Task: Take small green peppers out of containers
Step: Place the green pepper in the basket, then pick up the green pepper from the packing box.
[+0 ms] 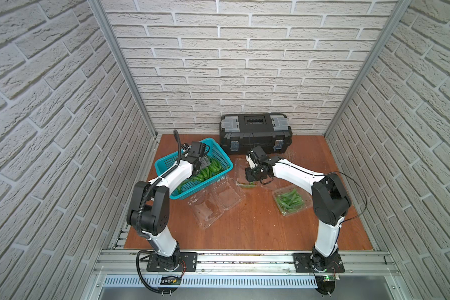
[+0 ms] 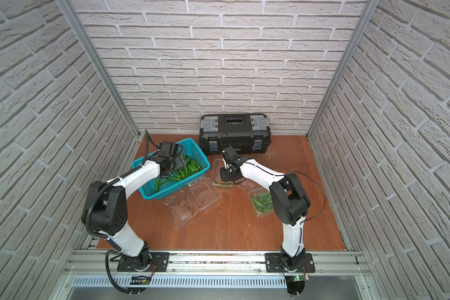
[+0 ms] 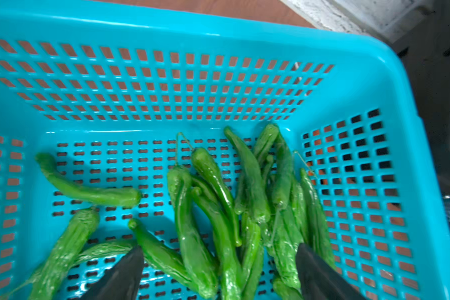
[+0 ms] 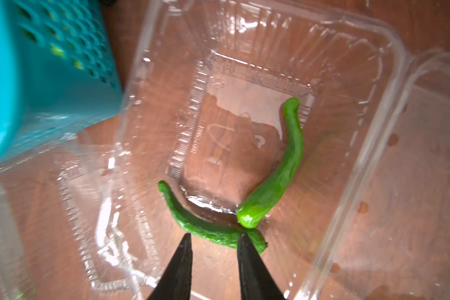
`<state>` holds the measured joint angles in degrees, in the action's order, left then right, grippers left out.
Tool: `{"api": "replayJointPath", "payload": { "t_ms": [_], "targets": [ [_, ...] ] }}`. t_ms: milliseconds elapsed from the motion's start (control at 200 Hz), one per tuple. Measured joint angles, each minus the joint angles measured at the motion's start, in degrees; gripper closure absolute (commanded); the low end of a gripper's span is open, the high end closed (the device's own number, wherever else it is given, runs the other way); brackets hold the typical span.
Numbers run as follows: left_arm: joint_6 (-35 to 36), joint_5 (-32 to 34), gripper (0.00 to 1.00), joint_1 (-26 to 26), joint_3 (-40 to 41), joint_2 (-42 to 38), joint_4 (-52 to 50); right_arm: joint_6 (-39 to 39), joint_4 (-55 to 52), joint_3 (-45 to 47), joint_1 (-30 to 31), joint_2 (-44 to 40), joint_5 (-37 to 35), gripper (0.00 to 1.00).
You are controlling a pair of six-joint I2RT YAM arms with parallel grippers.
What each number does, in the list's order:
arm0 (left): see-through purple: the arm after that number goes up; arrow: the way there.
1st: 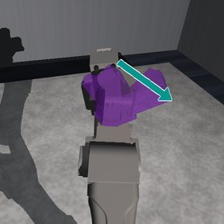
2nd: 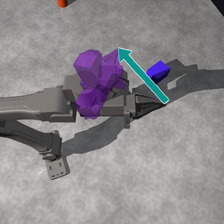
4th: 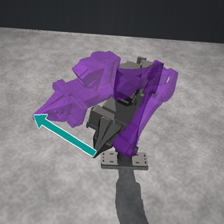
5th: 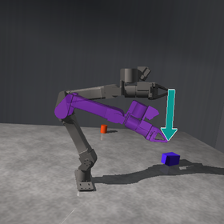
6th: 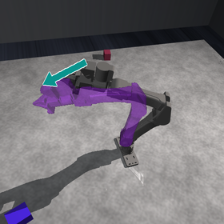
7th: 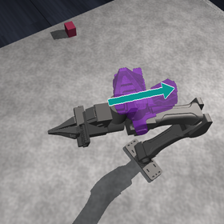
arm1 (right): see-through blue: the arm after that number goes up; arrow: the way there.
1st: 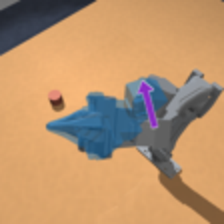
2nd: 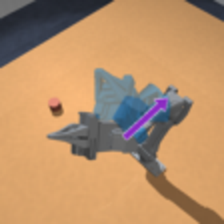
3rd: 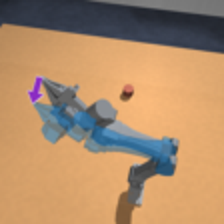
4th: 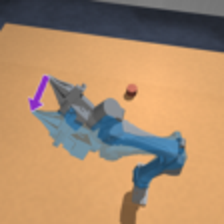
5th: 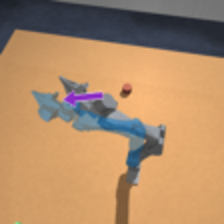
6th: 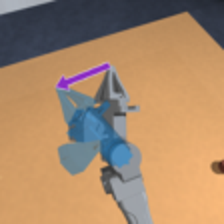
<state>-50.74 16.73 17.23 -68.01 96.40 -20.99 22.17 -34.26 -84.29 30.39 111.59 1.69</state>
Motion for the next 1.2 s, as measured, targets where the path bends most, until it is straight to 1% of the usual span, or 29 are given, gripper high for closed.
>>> {"api": "replayJointPath", "payload": {
  "t_ms": [100,365,695,810,945,995,1055,1200],
  "targets": [
    [-0.5,0.0,0.08,0.4,-0.1,0.0,0.0,0.1,-1.8,-1.9,0.0,2.1,-1.5,0.65],
    [-0.5,0.0,0.08,0.5,-0.4,0.2,0.3,0.3,-5.3,-4.7,0.0,7.1,-3.8,0.65],
    [-0.4,-0.1,0.07,0.5,-1.5,1.0,0.5,1.2,-6.5,-5.8,0.0,8.8,-4.6,0.66],
    [-0.3,-0.1,0.07,0.5,-2.1,1.6,0.5,1.3,-6.3,-5.8,0.0,10.0,-4.5,0.74],
    [-0.3,-0.3,0.06,0.5,-2.4,2.2,0.4,1.3,-5.6,-6.1,0.0,10.2,-3.9,0.91],
    [-0.3,-0.3,0.06,0.5,-2.5,2.4,0.4,1.1,-5.4,-6.1,0.0,10.2,-3.8,0.96],
    [-0.3,-0.3,0.06,0.5,-2.6,2.6,0.4,0.9,-5.2,-6.1,0.0,10.1,-3.6,0.97],
    [-0.4,-0.3,0.04,0.5,-2.8,2.6,0.4,-1.0,-4.6,-6.1,0.5,7.8,-3.6,0.97]
  ]
}}
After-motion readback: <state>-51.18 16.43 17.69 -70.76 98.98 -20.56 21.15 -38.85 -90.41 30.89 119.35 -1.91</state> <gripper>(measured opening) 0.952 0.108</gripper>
